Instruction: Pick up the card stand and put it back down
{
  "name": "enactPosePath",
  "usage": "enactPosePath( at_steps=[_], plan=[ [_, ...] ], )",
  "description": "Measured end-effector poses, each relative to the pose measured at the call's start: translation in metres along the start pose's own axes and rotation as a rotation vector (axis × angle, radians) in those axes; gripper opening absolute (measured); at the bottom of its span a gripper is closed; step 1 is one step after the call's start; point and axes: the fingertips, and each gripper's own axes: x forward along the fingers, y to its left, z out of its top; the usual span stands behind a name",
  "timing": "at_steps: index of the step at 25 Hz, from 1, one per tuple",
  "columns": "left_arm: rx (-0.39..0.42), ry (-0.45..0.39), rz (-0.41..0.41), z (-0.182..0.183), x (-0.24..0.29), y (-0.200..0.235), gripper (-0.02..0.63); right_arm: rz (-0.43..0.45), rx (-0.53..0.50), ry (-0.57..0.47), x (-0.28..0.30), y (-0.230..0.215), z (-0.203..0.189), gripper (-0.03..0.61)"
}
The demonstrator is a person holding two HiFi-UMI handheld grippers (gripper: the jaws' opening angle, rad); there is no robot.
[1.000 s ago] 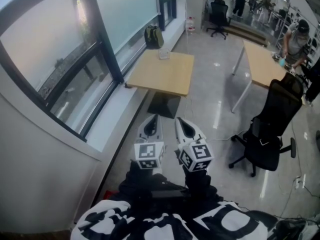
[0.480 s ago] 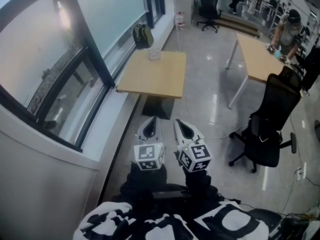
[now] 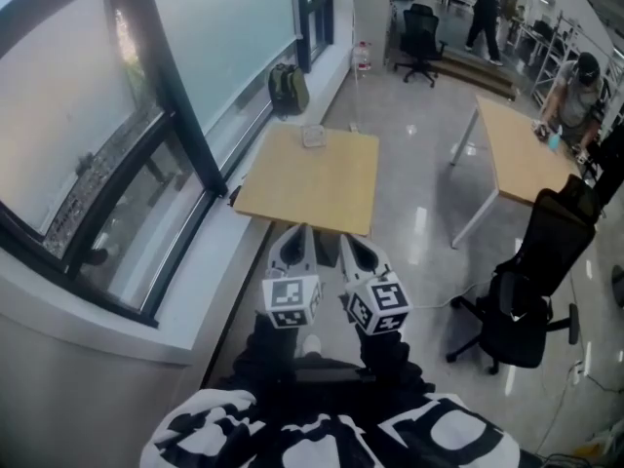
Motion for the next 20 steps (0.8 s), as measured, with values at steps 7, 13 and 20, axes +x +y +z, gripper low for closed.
enactPosePath(
  at_steps=[7, 13, 20],
  plan=[
    [-0.019, 0.001, -0.008, -0.001, 0.085, 0.056, 0.003, -0.011, -0.024, 0.009, 0.11, -0.028, 0.008, 0.017],
    [-0.071, 0.061, 0.035, -0.026, 0.141, 0.096, 0.003, -0.027, -0.003, 0.056, 0.169, -0.049, -0.004, 0.017],
    [-0.063, 0.081, 0.056, -0.039, 0.215, 0.12, 0.003, -0.01, 0.025, 0.064, 0.242, -0.101, -0.006, 0.017]
  ],
)
